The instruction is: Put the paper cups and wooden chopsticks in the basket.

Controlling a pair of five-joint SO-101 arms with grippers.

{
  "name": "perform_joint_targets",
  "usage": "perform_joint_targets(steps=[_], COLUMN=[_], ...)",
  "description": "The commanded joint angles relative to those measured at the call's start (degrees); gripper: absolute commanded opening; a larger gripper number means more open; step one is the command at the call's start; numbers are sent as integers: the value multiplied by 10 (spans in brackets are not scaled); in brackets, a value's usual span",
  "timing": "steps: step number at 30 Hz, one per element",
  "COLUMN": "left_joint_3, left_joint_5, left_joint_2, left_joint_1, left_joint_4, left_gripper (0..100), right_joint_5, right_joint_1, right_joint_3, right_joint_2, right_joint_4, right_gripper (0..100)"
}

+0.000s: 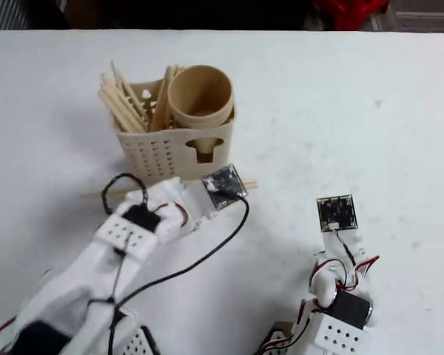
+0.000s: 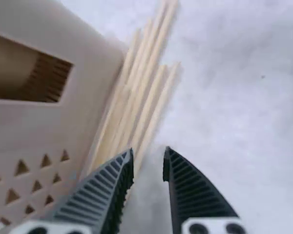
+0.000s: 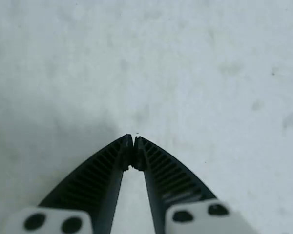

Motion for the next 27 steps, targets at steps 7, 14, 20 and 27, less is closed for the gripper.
perform_joint_targets(steps=[7,14,20,27], left_joint_3=[-130,-183,-274,-295], left_joint_5=[-22,-18,-18,-22], left_joint_2=[196,233,312,336], left_joint_1=[-39,-48,-49,-49], left_joint_4=[3,62,168,188], left_gripper=[172,172,176,172], right_joint_5=[-6,-6,-6,-6], right_joint_1=[-4,-4,-4,-4], right_joint_3=[4,4,4,4], right_joint_2=[-5,-5,-5,-5], right_joint_4=[-8,-8,-8,-8], right_gripper=[18,18,18,18])
